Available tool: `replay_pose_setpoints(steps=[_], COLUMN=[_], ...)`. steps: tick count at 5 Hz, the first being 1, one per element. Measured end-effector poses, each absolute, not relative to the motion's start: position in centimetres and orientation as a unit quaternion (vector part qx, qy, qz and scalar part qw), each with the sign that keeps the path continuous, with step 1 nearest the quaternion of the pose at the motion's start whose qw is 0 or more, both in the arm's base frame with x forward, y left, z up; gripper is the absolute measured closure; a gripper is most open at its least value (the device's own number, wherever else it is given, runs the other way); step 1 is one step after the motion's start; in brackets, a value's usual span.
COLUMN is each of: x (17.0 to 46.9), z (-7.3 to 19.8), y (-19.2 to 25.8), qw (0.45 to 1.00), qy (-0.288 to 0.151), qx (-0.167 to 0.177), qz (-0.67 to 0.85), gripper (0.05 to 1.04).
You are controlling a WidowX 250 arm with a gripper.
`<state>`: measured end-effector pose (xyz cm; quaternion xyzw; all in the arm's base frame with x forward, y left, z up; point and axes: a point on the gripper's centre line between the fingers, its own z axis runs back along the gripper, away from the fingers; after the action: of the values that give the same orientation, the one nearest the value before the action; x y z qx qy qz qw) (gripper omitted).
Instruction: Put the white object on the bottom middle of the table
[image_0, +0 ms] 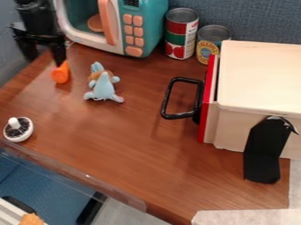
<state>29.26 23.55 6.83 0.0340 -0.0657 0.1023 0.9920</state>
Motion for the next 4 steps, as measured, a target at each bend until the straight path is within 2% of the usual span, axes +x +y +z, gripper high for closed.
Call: replay_pose_setpoints(steps=[1,2,4], x=[26.3,23.4,19.2], z=[5.7,5.3,3.5], y=[22.6,22.0,20.5], qw=[0.997,0.998,0.998], qy=[-0.038,-0.024,0.001], qx=[0.012,0.021,0.064], qz=[0.07,0.045,-0.005], gripper=[0.084,0.084,0.084])
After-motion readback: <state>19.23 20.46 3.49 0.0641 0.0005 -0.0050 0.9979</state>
